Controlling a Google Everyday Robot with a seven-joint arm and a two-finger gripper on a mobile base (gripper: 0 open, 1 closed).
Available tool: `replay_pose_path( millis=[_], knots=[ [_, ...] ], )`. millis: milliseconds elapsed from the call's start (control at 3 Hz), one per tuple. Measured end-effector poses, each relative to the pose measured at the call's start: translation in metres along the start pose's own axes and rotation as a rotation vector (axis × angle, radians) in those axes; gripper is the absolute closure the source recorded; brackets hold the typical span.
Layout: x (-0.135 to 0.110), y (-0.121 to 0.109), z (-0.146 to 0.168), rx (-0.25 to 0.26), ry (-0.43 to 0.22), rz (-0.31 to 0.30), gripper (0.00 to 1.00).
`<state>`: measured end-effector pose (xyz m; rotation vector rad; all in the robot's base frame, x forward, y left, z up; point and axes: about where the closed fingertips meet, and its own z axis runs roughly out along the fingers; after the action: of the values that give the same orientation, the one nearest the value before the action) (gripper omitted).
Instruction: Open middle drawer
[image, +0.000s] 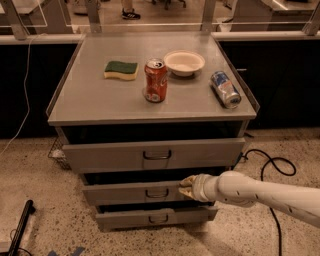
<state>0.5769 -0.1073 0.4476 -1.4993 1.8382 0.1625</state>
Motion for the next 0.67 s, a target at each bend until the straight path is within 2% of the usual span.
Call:
replay_pose_path(
  millis=[333, 667],
  knots=[
    [0.0, 0.0, 0.0, 0.0, 0.0, 0.0, 0.06],
    [0.0, 0.0, 0.0, 0.0, 0.0, 0.0, 0.0]
  ],
)
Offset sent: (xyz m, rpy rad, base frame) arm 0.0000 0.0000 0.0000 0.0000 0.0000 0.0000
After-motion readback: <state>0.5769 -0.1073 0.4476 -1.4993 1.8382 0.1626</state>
